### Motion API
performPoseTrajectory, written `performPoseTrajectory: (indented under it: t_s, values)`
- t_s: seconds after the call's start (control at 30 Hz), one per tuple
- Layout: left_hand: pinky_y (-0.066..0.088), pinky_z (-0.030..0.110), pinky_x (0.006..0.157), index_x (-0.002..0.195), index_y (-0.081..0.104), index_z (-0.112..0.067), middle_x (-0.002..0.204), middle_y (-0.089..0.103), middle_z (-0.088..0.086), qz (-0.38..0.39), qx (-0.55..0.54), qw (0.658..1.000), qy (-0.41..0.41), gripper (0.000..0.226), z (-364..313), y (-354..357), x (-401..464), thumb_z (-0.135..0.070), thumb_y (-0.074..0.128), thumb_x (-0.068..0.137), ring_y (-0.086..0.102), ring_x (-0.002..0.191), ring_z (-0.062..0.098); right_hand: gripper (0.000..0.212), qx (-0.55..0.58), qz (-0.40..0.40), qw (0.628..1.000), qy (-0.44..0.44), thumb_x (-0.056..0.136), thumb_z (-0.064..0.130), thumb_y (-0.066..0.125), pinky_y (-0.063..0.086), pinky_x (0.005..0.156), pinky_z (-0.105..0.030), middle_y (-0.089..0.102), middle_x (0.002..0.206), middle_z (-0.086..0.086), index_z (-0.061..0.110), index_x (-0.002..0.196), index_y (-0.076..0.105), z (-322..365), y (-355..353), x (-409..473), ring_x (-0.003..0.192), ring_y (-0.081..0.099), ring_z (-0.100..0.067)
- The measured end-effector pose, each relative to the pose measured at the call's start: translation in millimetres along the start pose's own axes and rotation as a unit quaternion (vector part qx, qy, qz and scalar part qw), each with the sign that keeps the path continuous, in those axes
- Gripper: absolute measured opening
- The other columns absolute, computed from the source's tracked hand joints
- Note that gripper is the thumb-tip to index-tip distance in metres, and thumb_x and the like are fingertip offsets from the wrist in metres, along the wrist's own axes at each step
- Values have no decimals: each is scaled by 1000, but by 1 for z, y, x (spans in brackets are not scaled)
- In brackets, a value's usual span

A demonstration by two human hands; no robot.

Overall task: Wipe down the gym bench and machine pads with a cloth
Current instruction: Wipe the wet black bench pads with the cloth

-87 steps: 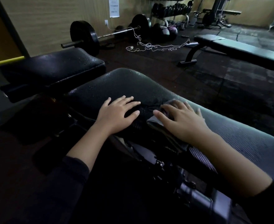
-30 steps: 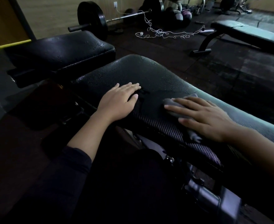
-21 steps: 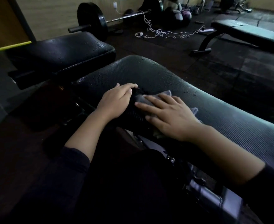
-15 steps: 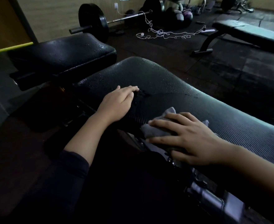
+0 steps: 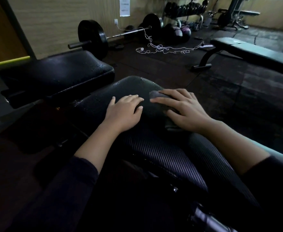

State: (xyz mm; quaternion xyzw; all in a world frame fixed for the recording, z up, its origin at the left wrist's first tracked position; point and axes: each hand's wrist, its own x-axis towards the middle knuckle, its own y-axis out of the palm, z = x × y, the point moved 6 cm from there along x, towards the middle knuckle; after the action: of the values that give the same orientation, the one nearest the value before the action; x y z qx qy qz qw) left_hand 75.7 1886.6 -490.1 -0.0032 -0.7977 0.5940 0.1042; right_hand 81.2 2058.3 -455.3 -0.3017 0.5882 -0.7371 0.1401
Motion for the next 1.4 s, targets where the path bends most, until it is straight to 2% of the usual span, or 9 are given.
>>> performPoseTrajectory:
  t_s: [0.13,0.37,0.67,0.8,1.0,1.07,1.17,1.27,1.4]
  values:
    - [-3,48,120,152,23,-33,161,13,-13,38,23,999,-29,50,12,15,9,-44,24,103,4,148,5,60,-37,97,995,-2,82,57,12,18,109,-39,22,156,17,59,141,22,-4,38,14,139,22,-17]
    - [-8,47,119,154,11,-35,161,2,-14,47,41,997,-36,53,15,21,11,-46,16,102,-5,147,5,49,-59,106,993,-17,80,70,-2,9,117,-44,5,159,21,73,129,-6,-8,53,9,148,1,-20]
    - [-10,44,119,154,9,-34,161,0,-16,43,27,998,-45,51,17,24,14,-39,14,103,-6,147,2,53,-62,92,994,-1,85,67,-1,21,106,-42,14,158,19,68,137,5,-15,59,36,143,15,-17]
    - [-9,43,120,154,9,-35,161,-1,-15,47,42,997,-42,54,17,23,11,-46,14,101,-6,147,3,43,-52,112,991,42,98,59,18,21,108,-43,15,158,16,67,139,10,-44,60,60,143,16,-17]
    - [-9,42,120,153,8,-37,161,-1,-15,52,46,997,-41,58,18,23,8,-56,13,98,-7,147,3,39,108,115,972,175,98,53,31,22,116,-40,30,153,13,72,131,22,-114,59,33,140,29,-19]
    - [-9,43,120,153,8,-37,161,-1,-15,51,45,997,-43,58,18,23,8,-56,13,98,-7,147,3,39,64,120,973,186,96,55,26,24,114,-41,30,152,15,76,127,16,-114,52,12,137,32,-19]
    - [-9,45,119,153,8,-36,161,-1,-14,49,46,997,-43,57,17,24,10,-54,13,99,-6,147,4,43,-59,130,975,172,94,62,12,15,110,-40,14,158,16,67,137,8,-88,43,-14,140,16,-20]
    - [-9,46,119,154,8,-35,161,-1,-14,48,40,997,-44,55,17,25,11,-50,13,100,-7,147,5,63,-98,114,982,112,78,66,-10,6,109,-41,3,159,19,64,140,2,-35,40,-19,143,5,-21]
    - [-9,45,119,154,7,-34,161,-2,-15,48,34,997,-43,52,16,25,12,-41,13,102,-7,147,4,57,-83,104,987,93,85,64,-6,11,109,-47,7,160,16,63,141,3,-16,53,17,144,8,-22]
